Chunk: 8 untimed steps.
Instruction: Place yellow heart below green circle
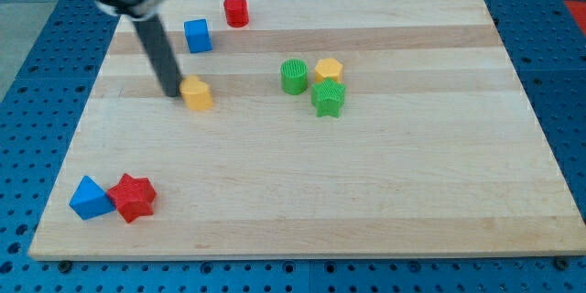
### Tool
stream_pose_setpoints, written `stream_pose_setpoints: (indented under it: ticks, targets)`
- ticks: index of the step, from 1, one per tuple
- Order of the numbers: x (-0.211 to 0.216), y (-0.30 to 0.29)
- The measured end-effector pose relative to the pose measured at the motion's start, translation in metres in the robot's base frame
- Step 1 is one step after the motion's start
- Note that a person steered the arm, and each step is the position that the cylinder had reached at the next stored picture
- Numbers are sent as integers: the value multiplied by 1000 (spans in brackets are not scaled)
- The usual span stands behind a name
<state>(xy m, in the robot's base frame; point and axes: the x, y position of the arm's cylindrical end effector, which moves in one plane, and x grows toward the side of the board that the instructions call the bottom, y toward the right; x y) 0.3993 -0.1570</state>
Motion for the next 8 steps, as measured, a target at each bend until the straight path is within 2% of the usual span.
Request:
stream_pose_setpoints:
  ticks: [2,4,5,6,7,8]
  targets:
    - [-7,-25]
    - [27,66]
    - [33,45]
    - [65,32]
    - [64,61]
    - [37,106]
